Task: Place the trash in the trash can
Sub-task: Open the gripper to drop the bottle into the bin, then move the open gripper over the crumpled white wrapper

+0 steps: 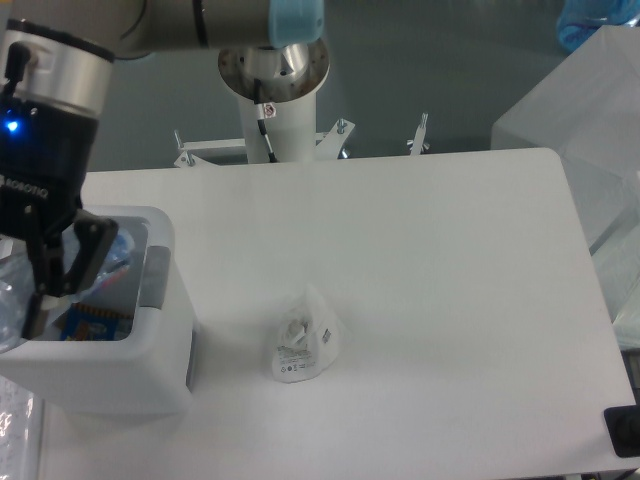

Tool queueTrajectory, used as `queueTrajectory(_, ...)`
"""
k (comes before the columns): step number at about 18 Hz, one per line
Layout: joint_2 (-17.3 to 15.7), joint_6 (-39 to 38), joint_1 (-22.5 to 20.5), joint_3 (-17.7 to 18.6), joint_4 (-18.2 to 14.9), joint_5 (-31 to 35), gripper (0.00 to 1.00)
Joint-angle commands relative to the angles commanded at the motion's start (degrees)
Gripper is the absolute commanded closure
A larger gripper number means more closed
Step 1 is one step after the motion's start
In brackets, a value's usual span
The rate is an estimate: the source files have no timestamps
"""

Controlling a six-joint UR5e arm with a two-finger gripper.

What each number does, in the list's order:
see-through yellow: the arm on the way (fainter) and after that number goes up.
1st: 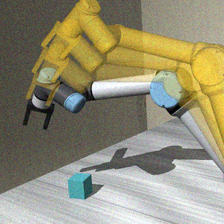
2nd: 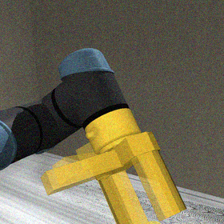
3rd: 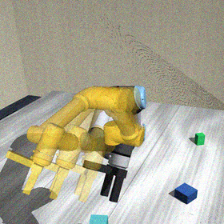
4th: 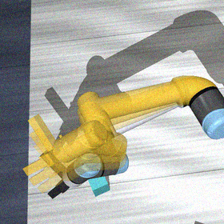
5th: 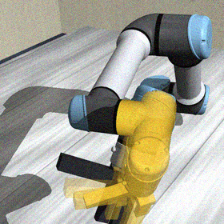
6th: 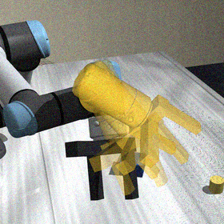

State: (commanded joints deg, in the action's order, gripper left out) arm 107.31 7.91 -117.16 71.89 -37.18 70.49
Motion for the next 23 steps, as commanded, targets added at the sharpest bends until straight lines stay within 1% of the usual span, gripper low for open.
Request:
queueTrajectory(4, 0.1, 0.0, 0.7, 1.5, 0.1, 0.0, 0.35)
queueTrajectory(5, 0.1, 0.0, 0.7, 1.8, 0.1, 0.0, 0.33)
queueTrajectory(6, 0.2, 0.1, 0.7, 1.9, 0.1, 0.0, 0.28)
queueTrajectory(11, 1.1, 0.2, 0.6, 2.8, 0.1, 0.0, 0.27)
queueTrajectory(14, 0.8, 0.4, 0.7, 3.8, 0.0, 0.0, 0.26)
queueTrajectory(15, 0.6, 0.4, 0.6, 4.1, 0.0, 0.0, 0.23)
queueTrajectory(17, 0.2, 0.7, 0.5, 4.4, 0.0, 0.0, 0.10)
queueTrajectory(18, 0.3, 0.7, 0.2, 4.5, -0.1, 0.0, 0.08)
queueTrajectory(19, 0.4, 0.6, -0.4, 4.6, -0.1, 0.1, 0.05)
queueTrajectory(20, 0.0, 0.4, -2.8, 5.4, -0.2, 0.1, 0.01)
queueTrajectory(21, -0.8, 0.1, -5.9, 6.5, -0.2, 0.0, 0.01)
queueTrajectory(23, -2.0, 0.0, -9.5, 9.8, -0.3, 0.0, 0.01)
